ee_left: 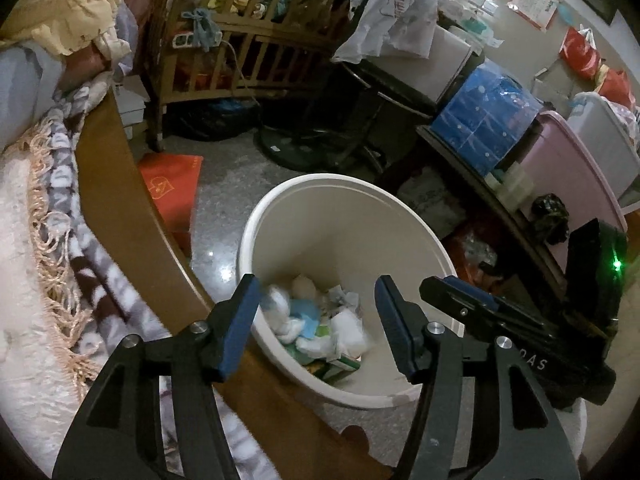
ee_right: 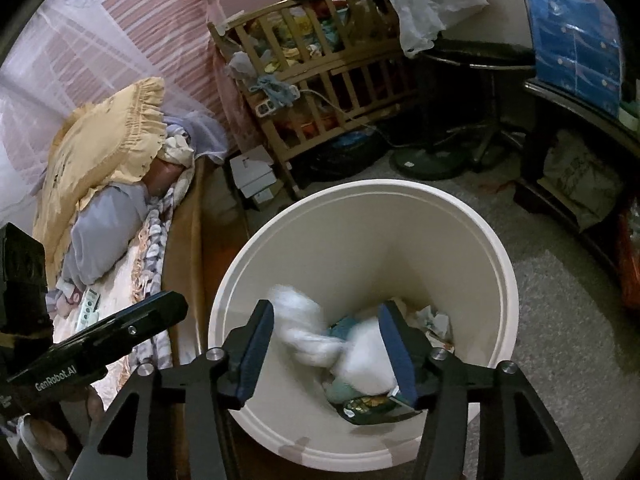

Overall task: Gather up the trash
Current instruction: 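Return both tools to the bed toward the milk carton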

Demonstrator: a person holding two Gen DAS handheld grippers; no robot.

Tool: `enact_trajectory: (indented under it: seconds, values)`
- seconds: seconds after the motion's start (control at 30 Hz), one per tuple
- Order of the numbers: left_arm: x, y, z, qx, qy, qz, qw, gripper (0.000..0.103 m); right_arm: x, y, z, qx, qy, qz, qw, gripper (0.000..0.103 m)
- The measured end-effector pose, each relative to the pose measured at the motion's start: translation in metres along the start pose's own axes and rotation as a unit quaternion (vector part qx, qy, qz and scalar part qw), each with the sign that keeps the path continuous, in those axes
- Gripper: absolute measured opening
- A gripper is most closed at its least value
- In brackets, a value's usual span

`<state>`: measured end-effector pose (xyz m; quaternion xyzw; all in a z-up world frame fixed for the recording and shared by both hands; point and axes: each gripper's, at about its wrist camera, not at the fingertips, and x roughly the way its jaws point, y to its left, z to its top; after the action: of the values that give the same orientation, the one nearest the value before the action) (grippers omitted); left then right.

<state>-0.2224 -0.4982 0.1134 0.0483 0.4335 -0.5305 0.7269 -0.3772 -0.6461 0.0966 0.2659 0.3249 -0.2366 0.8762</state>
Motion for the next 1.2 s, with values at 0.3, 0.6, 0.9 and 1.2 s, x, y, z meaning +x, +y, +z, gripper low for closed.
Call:
enact_trajectory:
  seconds: [0.3,0.6,0.9,1.2]
  values:
    - [-0.026,0.016,-0.009,0.016,-0.010,0.058,0.9981,0.059,0.007,0.017,-0.004,-0.022,0.007,0.022,0.999,0.056]
    - [-0.062,0.047,-0.021,0.023,-0.020,0.120,0.9923,0.059,0.014,0.049,-0.014,-0.072,0.007,0.047,0.996,0.057]
    - [-0.101,0.095,-0.030,0.007,-0.031,0.179,0.9833,0.059,0.020,0.102,-0.032,-0.133,0.017,0.104,0.986,0.061]
    - [-0.148,0.170,-0.048,-0.044,-0.039,0.234,0.9705,0.059,0.036,0.177,-0.052,-0.198,0.058,0.144,0.968,0.066]
